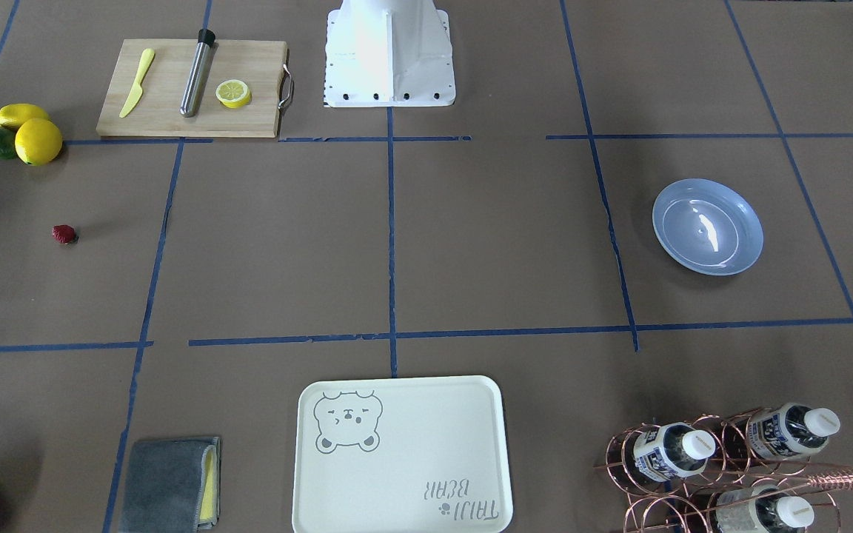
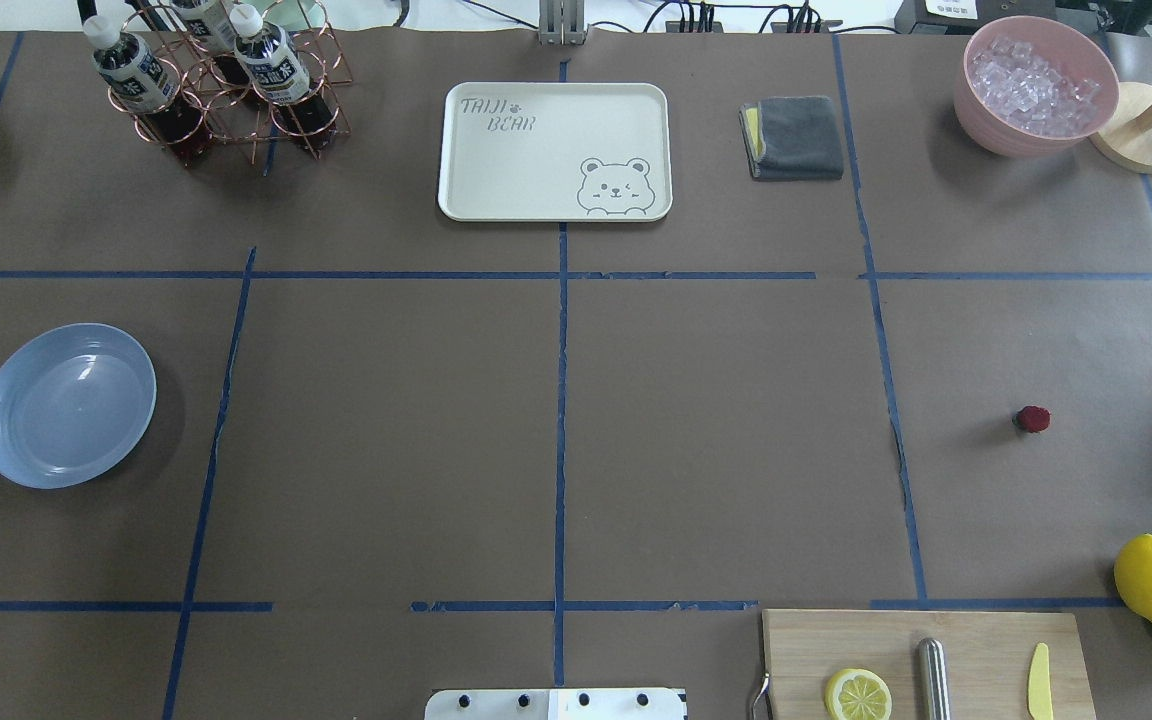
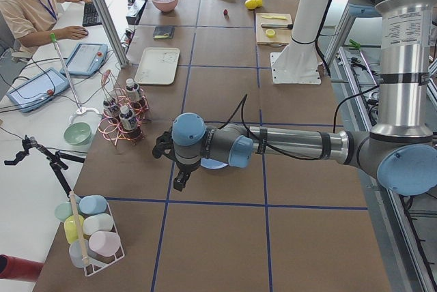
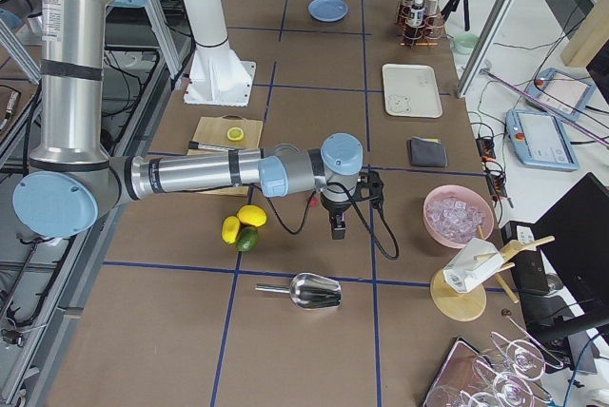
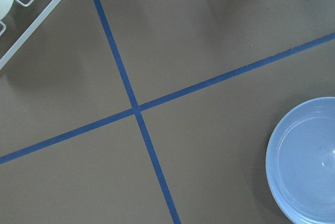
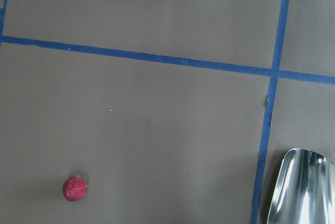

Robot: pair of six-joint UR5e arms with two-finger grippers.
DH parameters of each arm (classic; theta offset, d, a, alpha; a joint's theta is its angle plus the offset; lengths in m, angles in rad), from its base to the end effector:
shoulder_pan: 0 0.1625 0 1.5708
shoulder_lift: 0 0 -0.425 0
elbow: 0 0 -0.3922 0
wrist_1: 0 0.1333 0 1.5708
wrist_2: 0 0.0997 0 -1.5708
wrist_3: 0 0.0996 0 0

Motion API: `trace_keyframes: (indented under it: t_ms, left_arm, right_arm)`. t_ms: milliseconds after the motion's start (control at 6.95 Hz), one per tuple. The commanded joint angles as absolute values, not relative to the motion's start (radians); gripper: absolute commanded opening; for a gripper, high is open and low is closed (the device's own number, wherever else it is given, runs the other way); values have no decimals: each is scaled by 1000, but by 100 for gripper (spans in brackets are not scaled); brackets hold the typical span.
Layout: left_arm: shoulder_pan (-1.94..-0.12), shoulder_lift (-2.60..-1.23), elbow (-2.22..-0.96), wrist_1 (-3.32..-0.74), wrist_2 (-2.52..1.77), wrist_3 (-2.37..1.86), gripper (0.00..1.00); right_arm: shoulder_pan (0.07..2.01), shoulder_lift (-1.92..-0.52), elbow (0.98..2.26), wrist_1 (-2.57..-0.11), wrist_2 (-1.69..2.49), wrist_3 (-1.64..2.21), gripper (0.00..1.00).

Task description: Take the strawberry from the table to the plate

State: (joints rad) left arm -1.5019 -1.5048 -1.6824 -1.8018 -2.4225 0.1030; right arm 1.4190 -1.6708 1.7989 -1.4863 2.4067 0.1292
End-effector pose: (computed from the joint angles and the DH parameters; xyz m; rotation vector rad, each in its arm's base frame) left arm -0.0253 -0.4805 0.6046 0.2748 0.8440 0.2783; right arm -0.0105 -0.4618 0.5795 0.0815 -0.8526 -0.1101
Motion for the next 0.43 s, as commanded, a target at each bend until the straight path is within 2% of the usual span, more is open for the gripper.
trace_keyframes:
  t_ms: [0, 288]
  left_arm:
    - [-1346, -1503, -1664, -1969, -2428, -163, 100]
    - [-1200, -1523, -1574, -2142, -2424, -232, 100]
  right_arm:
    - [1419, -1675, 1804, -1485, 2393, 132, 100]
    - [1416, -1686, 1807, -1439, 2404, 136, 100]
